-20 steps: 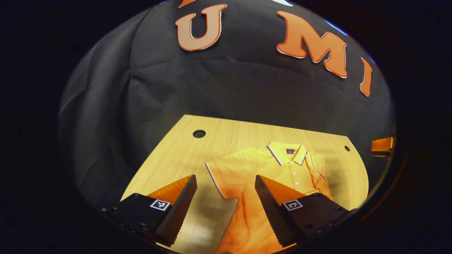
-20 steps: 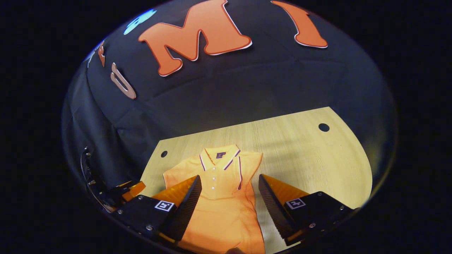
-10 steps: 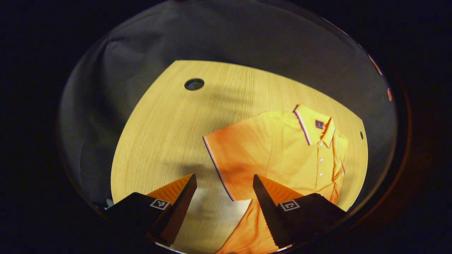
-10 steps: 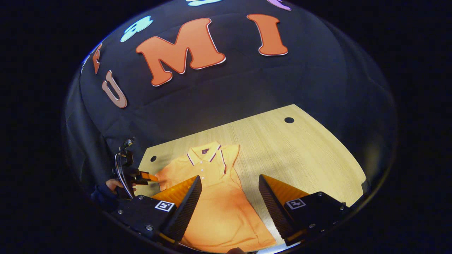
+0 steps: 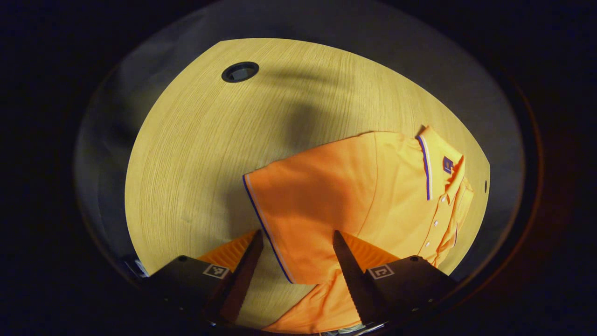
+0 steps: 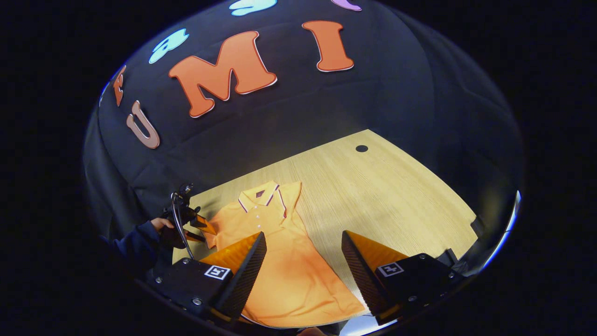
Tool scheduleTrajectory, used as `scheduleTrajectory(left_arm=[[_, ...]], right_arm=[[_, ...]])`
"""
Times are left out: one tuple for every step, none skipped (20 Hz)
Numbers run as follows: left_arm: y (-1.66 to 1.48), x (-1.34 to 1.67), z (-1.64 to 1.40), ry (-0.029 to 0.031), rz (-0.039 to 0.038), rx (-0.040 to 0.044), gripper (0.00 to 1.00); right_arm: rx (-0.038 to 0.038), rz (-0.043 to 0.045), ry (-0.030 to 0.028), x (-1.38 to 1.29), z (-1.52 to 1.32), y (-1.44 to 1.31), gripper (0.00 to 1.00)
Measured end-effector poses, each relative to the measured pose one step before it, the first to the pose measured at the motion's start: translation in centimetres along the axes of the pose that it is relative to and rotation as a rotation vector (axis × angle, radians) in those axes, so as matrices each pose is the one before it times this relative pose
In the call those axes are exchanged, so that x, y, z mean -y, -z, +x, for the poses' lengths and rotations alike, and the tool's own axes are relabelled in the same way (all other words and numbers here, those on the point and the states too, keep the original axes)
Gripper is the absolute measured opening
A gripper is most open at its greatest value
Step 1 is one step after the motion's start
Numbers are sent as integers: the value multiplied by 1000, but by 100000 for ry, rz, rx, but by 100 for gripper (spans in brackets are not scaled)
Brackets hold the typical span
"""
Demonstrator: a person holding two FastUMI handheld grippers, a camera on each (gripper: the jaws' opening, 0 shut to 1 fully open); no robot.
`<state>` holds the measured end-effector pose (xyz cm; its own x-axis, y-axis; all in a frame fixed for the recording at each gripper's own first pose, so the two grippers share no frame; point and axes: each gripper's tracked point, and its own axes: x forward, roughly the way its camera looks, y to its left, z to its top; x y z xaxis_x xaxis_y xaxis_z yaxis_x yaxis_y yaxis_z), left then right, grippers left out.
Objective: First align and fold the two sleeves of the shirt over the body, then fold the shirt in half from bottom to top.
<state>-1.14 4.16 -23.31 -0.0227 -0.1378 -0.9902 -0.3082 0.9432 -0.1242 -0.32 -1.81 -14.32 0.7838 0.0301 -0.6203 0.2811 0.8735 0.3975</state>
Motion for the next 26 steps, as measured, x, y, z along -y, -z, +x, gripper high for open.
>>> scheduleTrajectory(left_arm=[[-115,86,524,-1317,611,-576,86],[49,-290,-82,-2774,826,-1373,84],[-167,-432,-54,-3723,2787,-2847,80],[-162,282,427,58,-87,2376,64],[-285,397,-378,287,838,1657,48],[-247,328,-239,1273,903,1281,31],[-1,278,-145,3676,864,1356,15],[-281,1204,-314,6914,-480,2014,15],[-55,295,-310,2193,378,1960,14],[-475,239,-515,1500,1468,3042,15],[-352,178,-589,516,2215,2190,15],[-589,445,-979,1414,2025,2950,15],[-376,715,-813,1640,2379,2467,15],[-404,663,-689,927,2335,1962,15],[-359,865,-591,1320,2077,1977,15],[-409,862,-518,944,2063,1587,15],[-261,1004,-577,1647,2247,1427,15],[-368,1015,-306,984,2225,848,15],[-206,1061,-258,1427,2115,739,15],[-324,1137,-177,1279,2669,664,15],[-94,1162,41,1168,3315,108,15],[-337,1046,118,503,3219,1274,15],[-303,1588,367,2724,3308,842,14],[-125,1557,-208,3069,3129,1509,15],[105,1463,166,4167,2326,351,17],[46,1620,-160,5088,1501,1091,22]], right_arm=[[421,937,250,351,-7,-98,98],[759,1173,297,475,72,-137,98],[283,1046,-189,229,29,97,98],[-238,1135,649,511,188,188,99],[49,811,275,385,247,206,98],[-417,1076,593,549,179,234,98],[-364,902,-162,363,-4,249,98],[-575,605,-151,290,64,209,98],[-459,368,356,376,101,143,98],[-430,141,165,329,156,0,99],[-148,327,429,356,84,-54,99],[162,355,-599,80,185,-254,99],[104,628,-492,-110,153,-237,99],[317,236,-874,-146,176,-314,99],[-140,-207,-593,-187,168,-53,98],[73,-673,-476,-68,199,-108,98],[-141,-763,-512,-170,42,-85,98],[-536,-740,-382,-36,-22,18,99],[-207,-646,-659,-160,27,-3,99],[-369,-272,-99,51,-55,34,98],[-111,-140,-470,-146,215,6,99],[-541,138,-112,-53,55,85,99],[-128,291,-129,19,-82,13,99],[-220,216,-113,-23,29,-32,99],[134,115,409,-45,-19,22,99],[473,-333,57,-81,-132,-154,99]])
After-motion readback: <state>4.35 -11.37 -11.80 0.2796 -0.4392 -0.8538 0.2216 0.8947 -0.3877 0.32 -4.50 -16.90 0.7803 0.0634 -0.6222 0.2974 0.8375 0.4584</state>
